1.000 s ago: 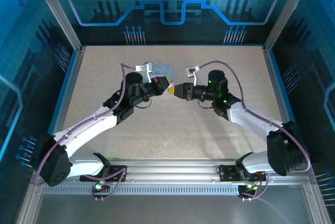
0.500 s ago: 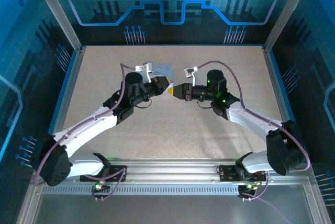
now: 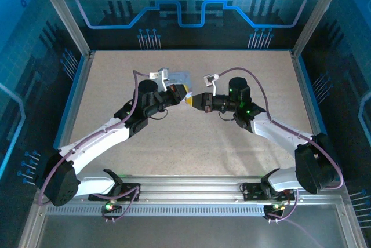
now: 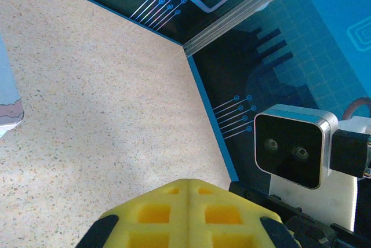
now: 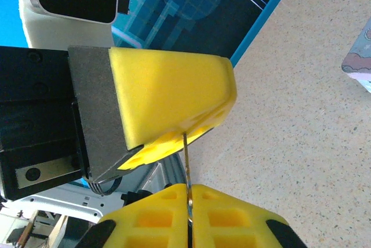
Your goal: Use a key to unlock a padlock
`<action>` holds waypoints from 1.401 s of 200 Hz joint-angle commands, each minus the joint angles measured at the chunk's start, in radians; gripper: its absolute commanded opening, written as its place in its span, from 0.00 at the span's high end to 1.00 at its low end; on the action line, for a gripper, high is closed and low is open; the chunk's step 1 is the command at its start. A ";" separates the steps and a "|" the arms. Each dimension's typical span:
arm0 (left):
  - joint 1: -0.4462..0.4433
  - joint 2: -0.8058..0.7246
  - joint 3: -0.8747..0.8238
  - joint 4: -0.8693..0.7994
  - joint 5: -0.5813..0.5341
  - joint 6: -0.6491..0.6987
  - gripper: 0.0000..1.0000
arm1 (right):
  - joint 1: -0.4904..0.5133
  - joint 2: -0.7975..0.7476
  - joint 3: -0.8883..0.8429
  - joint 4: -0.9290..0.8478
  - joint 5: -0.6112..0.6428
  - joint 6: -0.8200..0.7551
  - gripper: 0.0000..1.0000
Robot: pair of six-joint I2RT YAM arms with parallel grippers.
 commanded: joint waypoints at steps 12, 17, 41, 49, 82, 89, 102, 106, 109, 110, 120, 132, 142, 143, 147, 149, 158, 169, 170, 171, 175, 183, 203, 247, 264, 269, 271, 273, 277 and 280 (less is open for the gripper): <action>0.011 -0.015 0.002 0.029 -0.006 -0.009 1.00 | 0.018 -0.008 0.028 -0.010 0.006 -0.021 0.95; 0.010 -0.015 0.003 0.028 -0.006 -0.009 1.00 | 0.018 -0.008 0.029 -0.010 0.008 -0.021 0.96; 0.011 -0.017 0.001 0.028 -0.006 -0.009 1.00 | 0.018 -0.013 0.032 -0.024 0.011 -0.032 0.97; 0.012 -0.019 0.000 0.026 -0.005 -0.009 1.00 | 0.017 -0.015 0.032 -0.028 0.013 -0.033 0.97; 0.014 -0.021 -0.001 0.026 -0.006 -0.011 0.95 | 0.018 -0.017 0.030 -0.036 0.016 -0.039 0.98; 0.013 -0.022 -0.001 0.026 -0.007 -0.011 0.93 | 0.018 -0.018 0.030 -0.036 0.016 -0.039 0.98; 0.013 -0.022 -0.001 0.025 -0.006 -0.012 0.87 | 0.018 -0.020 0.030 -0.038 0.017 -0.039 0.98; 0.015 -0.023 -0.001 0.025 -0.007 -0.011 0.86 | 0.018 -0.018 0.030 -0.039 0.017 -0.041 0.98; 0.014 -0.024 0.000 0.025 -0.007 -0.011 0.84 | 0.018 -0.018 0.030 -0.039 0.017 -0.041 0.98; 0.014 -0.024 0.000 0.025 -0.008 -0.010 0.84 | 0.018 -0.018 0.030 -0.040 0.017 -0.041 0.98; 0.015 -0.025 -0.001 0.020 -0.012 -0.011 0.79 | 0.018 -0.022 0.030 -0.046 0.019 -0.046 0.98; 0.016 -0.029 0.001 0.009 -0.020 -0.013 0.73 | 0.018 -0.024 0.032 -0.056 0.021 -0.052 0.98; 0.017 -0.031 0.002 -0.001 -0.023 -0.011 0.68 | 0.018 -0.027 0.033 -0.061 0.021 -0.056 0.98; 0.017 -0.030 0.002 -0.002 -0.024 -0.011 0.68 | 0.018 -0.026 0.033 -0.061 0.021 -0.056 0.98; 0.019 -0.033 0.002 -0.006 -0.025 -0.012 0.66 | 0.018 -0.027 0.031 -0.063 0.021 -0.057 0.98; 0.018 -0.034 0.003 -0.007 -0.025 -0.010 0.66 | 0.017 -0.028 0.033 -0.066 0.022 -0.058 0.98; 0.021 -0.036 0.003 -0.014 -0.028 -0.008 0.62 | 0.018 -0.030 0.033 -0.069 0.023 -0.063 0.98; 0.022 -0.039 0.003 -0.022 -0.033 -0.008 0.58 | 0.018 -0.032 0.030 -0.078 0.026 -0.069 0.99; 0.022 -0.039 0.004 -0.023 -0.033 -0.007 0.58 | 0.018 -0.032 0.031 -0.080 0.026 -0.068 0.99; 0.024 -0.039 0.004 -0.024 -0.033 -0.007 0.58 | 0.017 -0.032 0.031 -0.080 0.026 -0.069 0.99; 0.024 -0.040 0.004 -0.027 -0.035 -0.006 0.56 | 0.018 -0.033 0.031 -0.083 0.027 -0.071 0.99; 0.026 -0.042 0.004 -0.033 -0.036 -0.004 0.52 | 0.017 -0.035 0.030 -0.090 0.029 -0.074 0.99; 0.031 -0.047 0.012 -0.065 -0.048 -0.001 0.34 | 0.016 -0.041 0.027 -0.101 0.035 -0.082 0.99; 0.039 -0.064 0.042 -0.166 -0.089 0.035 0.08 | 0.015 -0.059 0.021 -0.135 0.049 -0.107 0.99; 0.045 -0.068 0.056 -0.217 -0.115 0.048 0.01 | 0.014 -0.067 0.020 -0.158 0.058 -0.116 0.99; 0.048 -0.068 0.063 -0.237 -0.124 0.051 0.01 | 0.014 -0.068 0.021 -0.169 0.061 -0.118 0.99; 0.048 -0.068 0.065 -0.243 -0.126 0.052 0.01 | 0.013 -0.069 0.021 -0.171 0.061 -0.119 0.99; 0.050 -0.066 0.069 -0.250 -0.126 0.054 0.01 | 0.013 -0.069 0.020 -0.174 0.062 -0.120 0.99; 0.053 -0.067 0.073 -0.264 -0.129 0.058 0.01 | 0.013 -0.069 0.021 -0.177 0.065 -0.122 0.99; 0.054 -0.065 0.075 -0.274 -0.131 0.060 0.01 | 0.013 -0.070 0.021 -0.182 0.065 -0.123 0.99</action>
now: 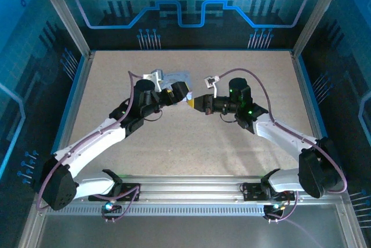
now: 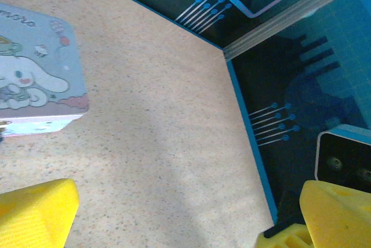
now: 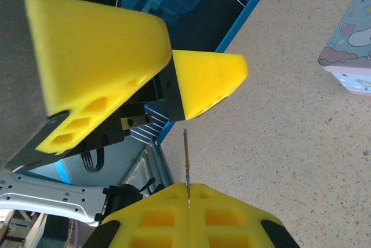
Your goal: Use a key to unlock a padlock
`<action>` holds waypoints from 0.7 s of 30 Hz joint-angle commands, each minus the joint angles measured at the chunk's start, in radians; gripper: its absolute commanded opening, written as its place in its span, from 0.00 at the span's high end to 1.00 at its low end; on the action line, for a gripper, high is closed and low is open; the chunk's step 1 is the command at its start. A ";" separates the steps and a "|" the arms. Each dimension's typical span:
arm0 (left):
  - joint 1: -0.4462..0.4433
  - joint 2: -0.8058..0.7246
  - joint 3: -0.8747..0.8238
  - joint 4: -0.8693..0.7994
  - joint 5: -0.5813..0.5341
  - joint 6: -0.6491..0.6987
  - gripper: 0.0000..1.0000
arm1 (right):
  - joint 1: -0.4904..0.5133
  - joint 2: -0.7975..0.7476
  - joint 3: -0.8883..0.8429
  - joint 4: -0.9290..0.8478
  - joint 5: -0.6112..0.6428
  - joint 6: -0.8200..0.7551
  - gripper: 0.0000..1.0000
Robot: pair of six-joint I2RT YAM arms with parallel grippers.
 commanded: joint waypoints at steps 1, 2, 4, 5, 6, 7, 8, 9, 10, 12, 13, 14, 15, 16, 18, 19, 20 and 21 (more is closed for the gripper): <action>0.017 -0.026 0.060 -0.103 -0.052 0.042 0.01 | 0.009 -0.027 0.015 -0.053 0.018 -0.033 0.99; 0.021 -0.026 0.065 -0.122 -0.059 0.043 0.01 | 0.007 -0.026 0.019 -0.067 0.020 -0.034 0.99; 0.027 -0.028 0.064 -0.132 -0.067 0.053 0.01 | 0.002 -0.021 0.029 -0.095 0.018 -0.041 0.99; 0.030 -0.027 0.065 -0.139 -0.070 0.057 0.01 | 0.001 -0.021 0.028 -0.106 0.019 -0.046 0.99; 0.035 -0.026 0.066 -0.151 -0.074 0.062 0.01 | 0.001 -0.021 0.029 -0.113 0.024 -0.048 0.99; 0.039 -0.023 0.072 -0.166 -0.078 0.068 0.01 | 0.000 -0.021 0.028 -0.115 0.028 -0.050 0.99; 0.046 -0.017 0.084 -0.189 -0.080 0.070 0.01 | -0.004 -0.021 0.028 -0.120 0.033 -0.049 0.99; 0.056 -0.009 0.096 -0.211 -0.076 0.075 0.01 | -0.006 -0.023 0.028 -0.125 0.035 -0.050 0.99; 0.063 -0.003 0.106 -0.227 -0.072 0.079 0.01 | -0.009 -0.025 0.028 -0.129 0.038 -0.051 0.99; 0.077 0.008 0.128 -0.254 -0.068 0.092 0.01 | -0.011 -0.032 0.029 -0.143 0.051 -0.055 0.99; 0.081 0.012 0.137 -0.262 -0.068 0.099 0.01 | -0.013 -0.038 0.028 -0.149 0.056 -0.059 0.99; 0.087 0.019 0.147 -0.272 -0.069 0.104 0.01 | -0.016 -0.044 0.028 -0.162 0.065 -0.063 0.99; 0.092 0.026 0.157 -0.282 -0.069 0.106 0.01 | -0.017 -0.052 0.028 -0.176 0.073 -0.069 0.99; 0.095 0.032 0.166 -0.289 -0.069 0.111 0.01 | -0.018 -0.059 0.029 -0.187 0.079 -0.072 0.99; 0.098 0.051 0.192 -0.309 -0.072 0.119 0.01 | -0.020 -0.079 0.027 -0.220 0.098 -0.088 0.99; 0.098 0.066 0.208 -0.322 -0.072 0.126 0.01 | -0.020 -0.090 0.024 -0.242 0.113 -0.097 0.99; 0.099 0.082 0.227 -0.337 -0.074 0.131 0.01 | -0.023 -0.102 0.023 -0.264 0.127 -0.108 0.99; 0.098 0.100 0.245 -0.350 -0.074 0.138 0.01 | -0.025 -0.114 0.021 -0.288 0.142 -0.118 0.99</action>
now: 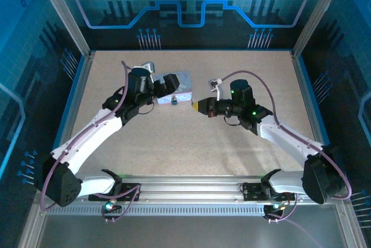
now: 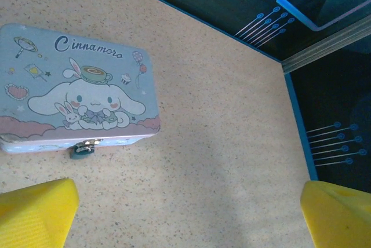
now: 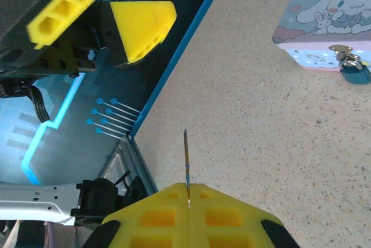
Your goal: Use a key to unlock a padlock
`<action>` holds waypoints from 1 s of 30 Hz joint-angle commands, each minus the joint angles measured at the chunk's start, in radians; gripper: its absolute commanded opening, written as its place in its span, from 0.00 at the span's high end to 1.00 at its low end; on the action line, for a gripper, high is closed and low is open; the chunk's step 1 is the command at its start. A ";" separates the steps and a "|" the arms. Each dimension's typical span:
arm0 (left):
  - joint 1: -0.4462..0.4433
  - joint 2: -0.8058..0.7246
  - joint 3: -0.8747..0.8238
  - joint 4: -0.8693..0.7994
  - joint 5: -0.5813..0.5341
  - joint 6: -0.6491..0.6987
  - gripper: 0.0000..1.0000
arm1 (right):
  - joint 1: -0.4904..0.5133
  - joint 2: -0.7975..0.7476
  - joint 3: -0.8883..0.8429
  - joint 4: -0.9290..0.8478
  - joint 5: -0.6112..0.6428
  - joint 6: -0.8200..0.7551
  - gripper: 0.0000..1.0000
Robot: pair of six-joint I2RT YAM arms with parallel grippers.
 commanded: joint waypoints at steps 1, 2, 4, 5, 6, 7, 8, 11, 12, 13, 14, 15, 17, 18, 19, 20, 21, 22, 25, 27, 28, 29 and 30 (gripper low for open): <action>0.005 0.063 0.082 -0.079 -0.017 0.051 0.01 | -0.014 -0.056 0.021 -0.112 0.064 -0.058 0.99; 0.004 0.083 0.101 -0.091 -0.018 0.054 0.01 | -0.017 -0.065 0.020 -0.134 0.071 -0.069 0.99; 0.004 0.123 0.132 -0.106 -0.011 0.065 0.01 | -0.025 -0.081 0.013 -0.167 0.077 -0.083 0.98; 0.004 0.144 0.152 -0.116 -0.013 0.070 0.01 | -0.030 -0.090 0.009 -0.179 0.075 -0.089 0.98; 0.004 0.161 0.168 -0.122 -0.012 0.075 0.01 | -0.034 -0.096 0.003 -0.185 0.074 -0.092 0.98; 0.004 0.183 0.187 -0.132 -0.012 0.082 0.01 | -0.040 -0.108 -0.003 -0.197 0.079 -0.097 0.98; 0.004 0.206 0.210 -0.143 -0.015 0.085 0.01 | -0.045 -0.118 -0.005 -0.213 0.086 -0.102 0.98; 0.004 0.266 0.266 -0.171 -0.023 0.106 0.01 | -0.058 -0.142 -0.001 -0.285 0.126 -0.134 0.99; 0.004 0.288 0.280 -0.175 -0.027 0.113 0.01 | -0.061 -0.148 0.003 -0.310 0.140 -0.145 0.99; 0.005 0.310 0.297 -0.183 -0.031 0.120 0.01 | -0.067 -0.154 0.008 -0.341 0.158 -0.156 0.99; 0.004 0.334 0.317 -0.192 -0.037 0.130 0.01 | -0.071 -0.158 0.014 -0.370 0.176 -0.167 0.99; 0.004 0.360 0.339 -0.201 -0.037 0.138 0.01 | -0.076 -0.161 0.018 -0.400 0.195 -0.176 0.99; 0.005 0.412 0.384 -0.221 -0.038 0.153 0.01 | -0.090 -0.163 0.026 -0.461 0.228 -0.187 0.99; 0.004 0.436 0.405 -0.230 -0.038 0.157 0.01 | -0.099 -0.165 0.027 -0.485 0.237 -0.192 0.99; 0.005 0.465 0.430 -0.242 -0.039 0.161 0.01 | -0.109 -0.168 0.023 -0.500 0.243 -0.197 0.99; 0.005 0.491 0.452 -0.248 -0.036 0.166 0.01 | -0.120 -0.174 0.016 -0.508 0.245 -0.197 0.99; 0.005 0.509 0.469 -0.251 -0.034 0.168 0.01 | -0.128 -0.180 0.008 -0.514 0.249 -0.196 0.99; 0.004 0.534 0.487 -0.253 -0.033 0.168 0.01 | -0.137 -0.187 -0.001 -0.518 0.253 -0.193 0.99; 0.005 0.600 0.538 -0.265 -0.025 0.169 0.01 | -0.160 -0.207 -0.022 -0.526 0.257 -0.186 0.98; 0.005 0.636 0.566 -0.269 -0.013 0.170 0.01 | -0.171 -0.214 -0.033 -0.533 0.259 -0.184 0.98; 0.004 0.658 0.583 -0.266 -0.008 0.170 0.01 | -0.176 -0.215 -0.034 -0.538 0.260 -0.185 0.98; 0.005 0.673 0.595 -0.266 -0.002 0.171 0.01 | -0.180 -0.214 -0.036 -0.544 0.261 -0.187 0.98; 0.003 0.691 0.611 -0.267 0.004 0.171 0.01 | -0.183 -0.213 -0.036 -0.551 0.263 -0.189 0.98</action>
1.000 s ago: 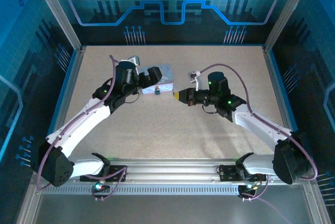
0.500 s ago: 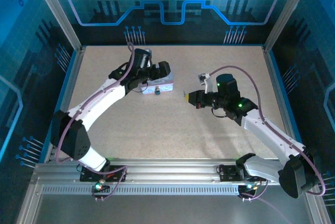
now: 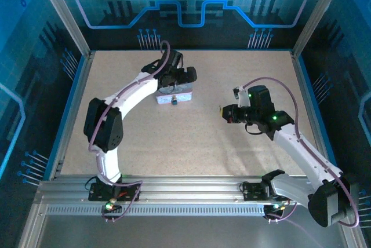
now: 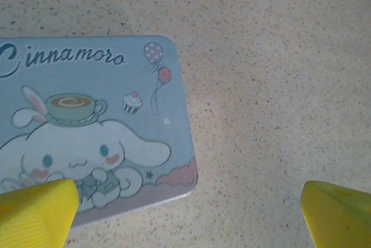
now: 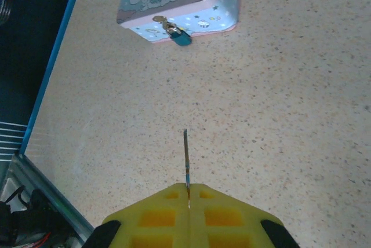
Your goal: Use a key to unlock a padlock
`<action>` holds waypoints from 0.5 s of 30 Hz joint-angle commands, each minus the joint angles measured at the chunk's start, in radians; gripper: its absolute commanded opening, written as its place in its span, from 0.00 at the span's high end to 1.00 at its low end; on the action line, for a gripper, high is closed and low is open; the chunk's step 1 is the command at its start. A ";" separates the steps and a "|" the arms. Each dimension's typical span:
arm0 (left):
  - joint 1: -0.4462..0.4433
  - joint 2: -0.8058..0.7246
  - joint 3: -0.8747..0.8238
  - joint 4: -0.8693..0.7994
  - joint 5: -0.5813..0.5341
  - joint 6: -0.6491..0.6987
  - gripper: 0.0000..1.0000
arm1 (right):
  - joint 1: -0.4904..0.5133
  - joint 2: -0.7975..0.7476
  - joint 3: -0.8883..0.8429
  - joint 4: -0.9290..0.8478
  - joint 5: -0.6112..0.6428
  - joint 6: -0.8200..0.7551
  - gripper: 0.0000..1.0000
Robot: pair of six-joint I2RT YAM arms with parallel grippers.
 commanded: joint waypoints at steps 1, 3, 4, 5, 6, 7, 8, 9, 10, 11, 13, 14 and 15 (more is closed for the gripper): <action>0.003 0.056 0.073 -0.033 0.034 0.027 0.01 | -0.023 -0.009 -0.016 -0.060 0.018 -0.018 0.98; 0.003 0.082 0.101 -0.034 0.048 0.029 0.01 | -0.026 -0.006 -0.019 -0.065 0.024 -0.023 0.98; 0.004 0.095 0.114 -0.034 0.056 0.031 0.01 | -0.028 -0.006 -0.021 -0.067 0.028 -0.024 0.98; 0.002 0.107 0.127 -0.038 0.062 0.032 0.01 | -0.030 -0.004 -0.022 -0.068 0.029 -0.024 0.98; 0.001 0.122 0.144 -0.046 0.065 0.034 0.01 | -0.032 -0.003 -0.025 -0.068 0.030 -0.023 0.98; 0.002 0.139 0.161 -0.054 0.068 0.036 0.01 | -0.034 0.000 -0.027 -0.069 0.031 -0.023 0.98; 0.002 0.155 0.178 -0.061 0.071 0.037 0.01 | -0.035 0.002 -0.027 -0.070 0.030 -0.021 0.98; 0.001 0.168 0.191 -0.065 0.077 0.038 0.01 | -0.037 0.004 -0.026 -0.069 0.031 -0.022 0.98; 0.000 0.179 0.204 -0.067 0.082 0.040 0.01 | -0.037 0.006 -0.027 -0.069 0.031 -0.023 0.98; 0.000 0.193 0.217 -0.071 0.086 0.040 0.01 | -0.037 0.009 -0.027 -0.070 0.032 -0.023 0.98; -0.002 0.219 0.246 -0.083 0.093 0.046 0.01 | -0.040 0.017 -0.028 -0.073 0.034 -0.023 0.98; -0.003 0.231 0.261 -0.092 0.096 0.046 0.01 | -0.040 0.019 -0.027 -0.072 0.034 -0.024 0.98; -0.003 0.244 0.276 -0.100 0.100 0.045 0.01 | -0.041 0.022 -0.030 -0.073 0.035 -0.024 0.98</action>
